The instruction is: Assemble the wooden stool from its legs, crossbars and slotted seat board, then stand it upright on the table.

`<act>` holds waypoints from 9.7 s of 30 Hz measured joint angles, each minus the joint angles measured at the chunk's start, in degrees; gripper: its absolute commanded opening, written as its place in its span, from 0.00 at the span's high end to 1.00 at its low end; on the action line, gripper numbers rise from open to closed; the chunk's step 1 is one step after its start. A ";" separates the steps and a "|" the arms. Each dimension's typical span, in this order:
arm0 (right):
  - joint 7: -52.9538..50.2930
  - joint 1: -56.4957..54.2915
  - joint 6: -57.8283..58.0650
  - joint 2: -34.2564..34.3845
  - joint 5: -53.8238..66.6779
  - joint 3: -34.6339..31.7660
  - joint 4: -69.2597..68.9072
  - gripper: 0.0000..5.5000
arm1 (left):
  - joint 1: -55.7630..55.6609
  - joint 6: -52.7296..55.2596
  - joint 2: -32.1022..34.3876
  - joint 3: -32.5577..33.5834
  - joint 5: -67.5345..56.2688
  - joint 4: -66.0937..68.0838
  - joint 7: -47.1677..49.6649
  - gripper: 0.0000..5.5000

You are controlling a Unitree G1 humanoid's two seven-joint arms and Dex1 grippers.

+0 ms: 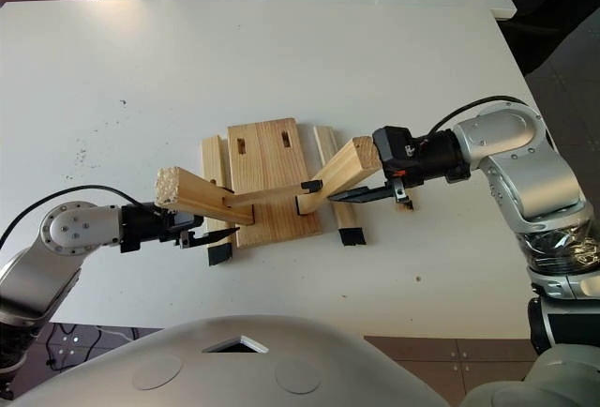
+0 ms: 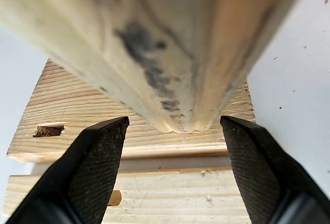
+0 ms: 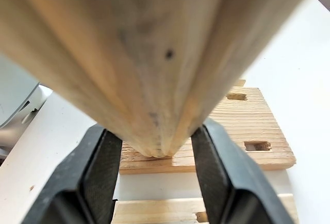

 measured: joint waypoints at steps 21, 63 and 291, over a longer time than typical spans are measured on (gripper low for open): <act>-0.44 -6.09 2.24 0.72 -1.84 5.63 2.26 0.64 | -3.12 3.82 -0.16 1.33 -2.53 4.42 -3.71 0.40; -1.91 -10.61 -2.99 3.09 -2.56 12.35 4.55 0.64 | -36.75 24.11 -13.52 -3.61 -32.43 27.54 -18.87 1.00; -21.85 25.56 6.58 13.16 -13.90 14.68 -6.95 0.42 | -43.27 -40.20 -24.37 -8.67 15.79 78.74 4.80 0.34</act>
